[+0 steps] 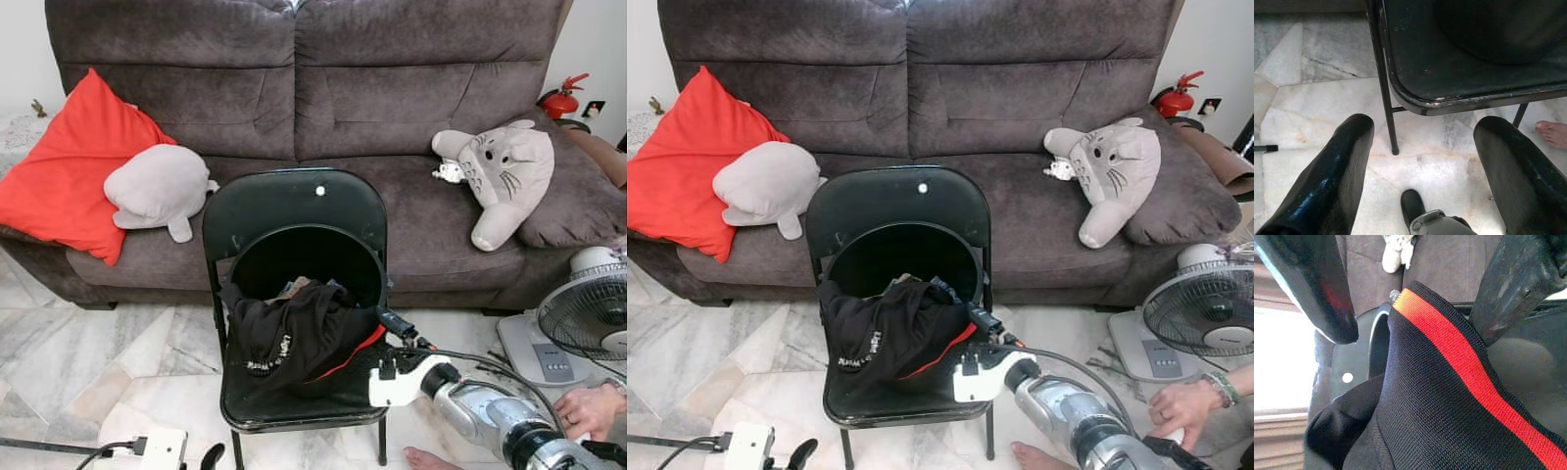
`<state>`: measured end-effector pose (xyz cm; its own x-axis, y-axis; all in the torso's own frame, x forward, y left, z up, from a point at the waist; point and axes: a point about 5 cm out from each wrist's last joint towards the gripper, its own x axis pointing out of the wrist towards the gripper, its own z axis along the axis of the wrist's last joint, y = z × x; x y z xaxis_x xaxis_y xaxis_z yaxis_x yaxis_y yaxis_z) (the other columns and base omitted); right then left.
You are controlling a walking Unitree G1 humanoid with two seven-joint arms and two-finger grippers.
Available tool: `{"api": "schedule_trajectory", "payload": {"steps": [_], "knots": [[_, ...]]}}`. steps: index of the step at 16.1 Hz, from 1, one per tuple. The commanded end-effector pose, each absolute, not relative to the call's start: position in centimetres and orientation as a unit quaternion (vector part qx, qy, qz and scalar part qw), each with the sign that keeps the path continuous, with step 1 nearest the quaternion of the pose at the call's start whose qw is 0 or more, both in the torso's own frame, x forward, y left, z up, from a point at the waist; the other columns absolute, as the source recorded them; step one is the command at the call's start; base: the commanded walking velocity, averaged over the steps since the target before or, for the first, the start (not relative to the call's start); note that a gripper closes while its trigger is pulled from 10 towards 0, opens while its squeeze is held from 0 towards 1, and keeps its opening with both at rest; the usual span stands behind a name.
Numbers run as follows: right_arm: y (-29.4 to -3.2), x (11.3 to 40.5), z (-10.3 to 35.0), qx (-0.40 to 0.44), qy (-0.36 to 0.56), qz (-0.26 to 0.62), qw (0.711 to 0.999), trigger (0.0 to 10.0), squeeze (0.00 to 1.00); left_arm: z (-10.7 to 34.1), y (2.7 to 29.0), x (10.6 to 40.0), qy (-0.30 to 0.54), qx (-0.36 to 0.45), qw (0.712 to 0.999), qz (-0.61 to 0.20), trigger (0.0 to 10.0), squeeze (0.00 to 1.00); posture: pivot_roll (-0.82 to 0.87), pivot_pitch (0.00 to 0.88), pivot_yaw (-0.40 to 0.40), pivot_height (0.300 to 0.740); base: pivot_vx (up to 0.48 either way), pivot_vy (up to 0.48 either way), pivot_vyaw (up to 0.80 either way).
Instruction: Hang hanger
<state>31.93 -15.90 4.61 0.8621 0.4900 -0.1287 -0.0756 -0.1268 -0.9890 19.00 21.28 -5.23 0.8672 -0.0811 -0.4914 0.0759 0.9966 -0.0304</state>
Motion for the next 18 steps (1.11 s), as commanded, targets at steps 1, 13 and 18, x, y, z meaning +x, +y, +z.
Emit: {"api": "schedule_trajectory", "payload": {"steps": [1, 13, 18], "knots": [[-15.4, 32.1, 5.0, -0.715, -0.162, 0.224, 0.642, 10.0, 0.00, -5.5, 22.2, 18.1, 0.265, -0.003, 0.964, -0.030, 10.0, 0.00, -0.06, 0.138, 0.066, 0.721, 0.000, 0.000, 0.00], [-13.6, 30.9, 3.2, -0.708, -0.158, 0.287, 0.626, 10.0, 0.00, -6.0, 22.0, 17.4, 0.277, -0.002, 0.960, -0.031, 10.0, 0.00, -0.04, 0.133, 0.059, 0.721, 0.000, 0.000, 0.00], [-12.7, 30.5, 3.4, -0.708, -0.214, 0.292, 0.606, 10.0, 0.00, -6.1, 22.2, 17.0, 0.275, -0.002, 0.961, -0.023, 10.0, 0.00, -0.03, 0.143, 0.050, 0.721, 0.000, 0.000, 0.00]]}}
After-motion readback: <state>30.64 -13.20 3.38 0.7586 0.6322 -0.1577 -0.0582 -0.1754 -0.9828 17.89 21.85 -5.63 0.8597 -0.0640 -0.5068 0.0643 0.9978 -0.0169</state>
